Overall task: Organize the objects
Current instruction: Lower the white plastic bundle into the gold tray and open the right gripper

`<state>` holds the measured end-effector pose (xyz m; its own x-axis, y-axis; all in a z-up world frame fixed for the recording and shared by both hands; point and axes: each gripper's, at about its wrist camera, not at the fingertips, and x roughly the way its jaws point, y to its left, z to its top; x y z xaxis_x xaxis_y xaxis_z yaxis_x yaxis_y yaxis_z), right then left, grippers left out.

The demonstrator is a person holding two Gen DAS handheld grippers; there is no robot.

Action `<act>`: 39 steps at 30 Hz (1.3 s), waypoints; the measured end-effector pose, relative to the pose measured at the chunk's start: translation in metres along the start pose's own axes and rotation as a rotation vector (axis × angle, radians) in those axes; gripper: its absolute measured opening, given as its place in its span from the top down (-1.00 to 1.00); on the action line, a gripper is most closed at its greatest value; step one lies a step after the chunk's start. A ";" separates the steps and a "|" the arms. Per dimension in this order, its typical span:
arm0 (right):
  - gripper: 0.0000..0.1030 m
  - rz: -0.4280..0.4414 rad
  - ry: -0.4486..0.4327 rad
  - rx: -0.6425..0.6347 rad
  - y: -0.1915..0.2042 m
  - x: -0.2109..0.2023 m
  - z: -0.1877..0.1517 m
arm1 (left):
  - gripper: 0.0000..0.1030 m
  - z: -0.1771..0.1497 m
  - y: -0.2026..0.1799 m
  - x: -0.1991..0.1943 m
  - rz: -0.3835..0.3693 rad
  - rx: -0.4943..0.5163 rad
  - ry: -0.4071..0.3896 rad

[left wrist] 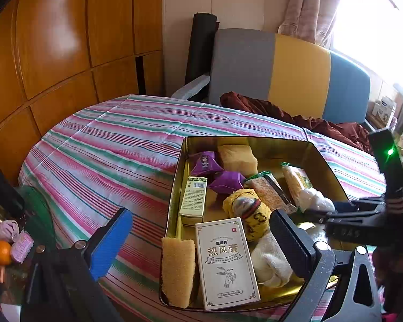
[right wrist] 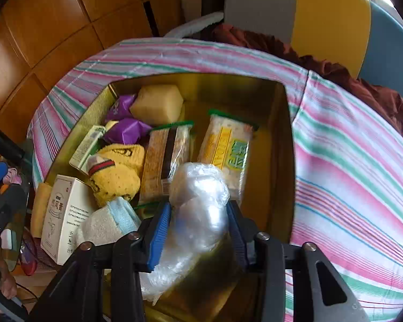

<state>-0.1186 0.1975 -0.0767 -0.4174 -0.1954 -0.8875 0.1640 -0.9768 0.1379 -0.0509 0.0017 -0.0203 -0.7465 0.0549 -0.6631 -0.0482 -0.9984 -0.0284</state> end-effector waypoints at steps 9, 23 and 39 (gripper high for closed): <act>-0.18 -0.060 -0.103 0.006 0.003 -0.029 -0.016 | -0.99 -0.001 -0.010 -0.011 0.010 0.010 -0.046; -0.24 -0.243 -0.327 0.105 0.013 -0.085 -0.061 | -0.99 -0.022 -0.022 -0.033 0.016 0.018 -0.037; -0.24 -0.253 -0.324 0.091 0.024 -0.085 -0.071 | -0.99 -0.033 -0.016 -0.044 0.039 0.013 -0.074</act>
<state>-0.0159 0.1964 -0.0293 -0.6963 0.0480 -0.7161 -0.0535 -0.9985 -0.0149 0.0043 0.0153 -0.0153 -0.7953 0.0168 -0.6060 -0.0261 -0.9996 0.0066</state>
